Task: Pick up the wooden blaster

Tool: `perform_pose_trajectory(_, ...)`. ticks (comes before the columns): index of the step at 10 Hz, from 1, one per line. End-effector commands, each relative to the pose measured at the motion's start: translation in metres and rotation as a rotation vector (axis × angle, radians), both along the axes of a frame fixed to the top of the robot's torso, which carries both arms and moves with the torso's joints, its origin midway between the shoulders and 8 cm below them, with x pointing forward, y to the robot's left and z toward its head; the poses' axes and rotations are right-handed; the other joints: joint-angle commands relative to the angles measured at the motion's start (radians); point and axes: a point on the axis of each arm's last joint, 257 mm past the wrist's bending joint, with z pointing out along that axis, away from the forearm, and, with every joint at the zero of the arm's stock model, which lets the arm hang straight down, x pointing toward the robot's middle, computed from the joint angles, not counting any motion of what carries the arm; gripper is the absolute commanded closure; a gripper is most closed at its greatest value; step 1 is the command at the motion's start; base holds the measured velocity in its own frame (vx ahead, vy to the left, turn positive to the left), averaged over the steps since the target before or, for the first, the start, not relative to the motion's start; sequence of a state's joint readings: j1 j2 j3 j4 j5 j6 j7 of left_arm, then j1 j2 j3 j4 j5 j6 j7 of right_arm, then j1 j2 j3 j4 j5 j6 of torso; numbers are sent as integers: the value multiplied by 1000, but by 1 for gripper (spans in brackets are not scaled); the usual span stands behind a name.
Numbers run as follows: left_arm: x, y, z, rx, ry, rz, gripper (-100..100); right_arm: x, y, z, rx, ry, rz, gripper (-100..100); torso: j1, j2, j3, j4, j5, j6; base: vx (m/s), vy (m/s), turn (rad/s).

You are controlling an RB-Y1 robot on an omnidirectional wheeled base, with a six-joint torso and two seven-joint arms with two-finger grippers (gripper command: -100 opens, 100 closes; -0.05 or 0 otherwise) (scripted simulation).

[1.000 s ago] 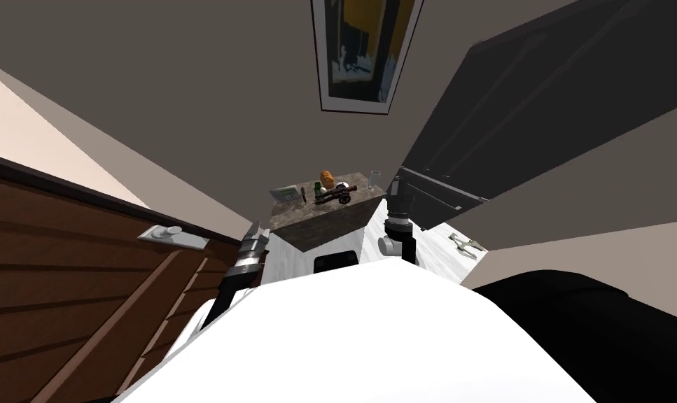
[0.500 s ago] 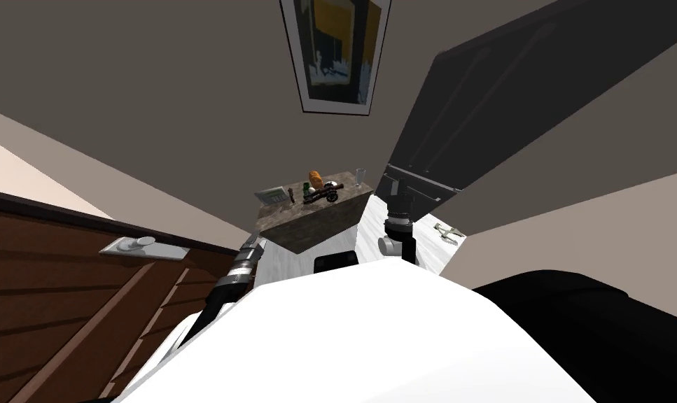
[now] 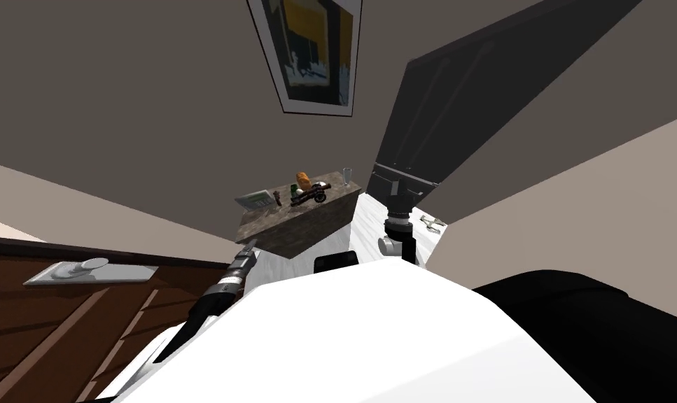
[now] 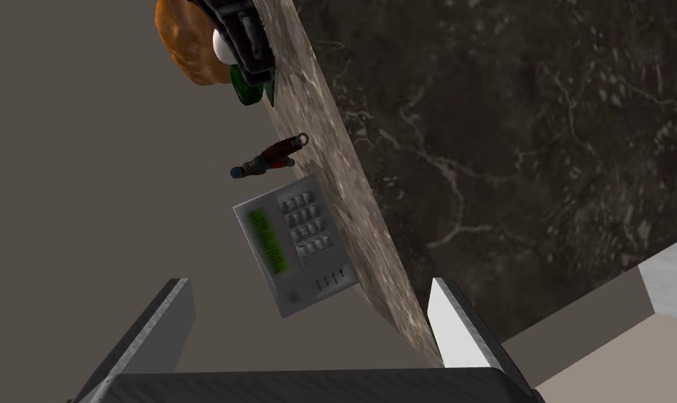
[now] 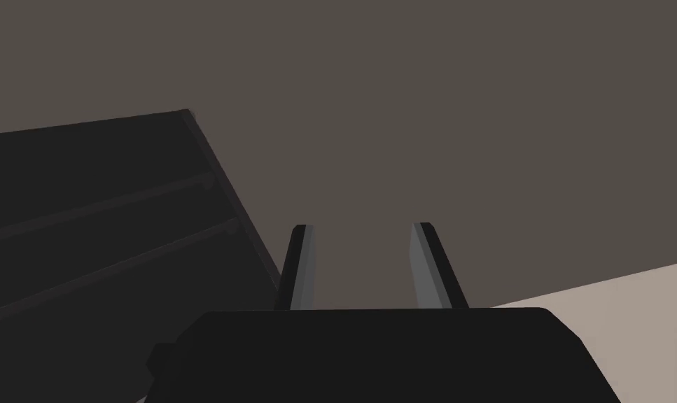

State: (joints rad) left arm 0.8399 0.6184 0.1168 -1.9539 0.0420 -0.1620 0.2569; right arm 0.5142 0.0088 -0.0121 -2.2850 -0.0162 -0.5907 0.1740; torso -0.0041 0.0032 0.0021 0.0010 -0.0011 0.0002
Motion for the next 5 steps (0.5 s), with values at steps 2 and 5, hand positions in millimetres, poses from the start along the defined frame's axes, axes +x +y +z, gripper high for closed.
perform_pose_trajectory(2, -15, 24, -22, 35, 98, 15, -100, 0, 0, 0, 0, 0, 0, 0, 1, 0, 0, 0, 0, -1, -25, -92, -141)
perform_pose_trajectory(5, -25, 41, -32, 74, 164, 11, -100, 0, 0, 0, 0, 0, 0, 0, 4, -3, -2, -1, 1, 0, 27, -56, -139)
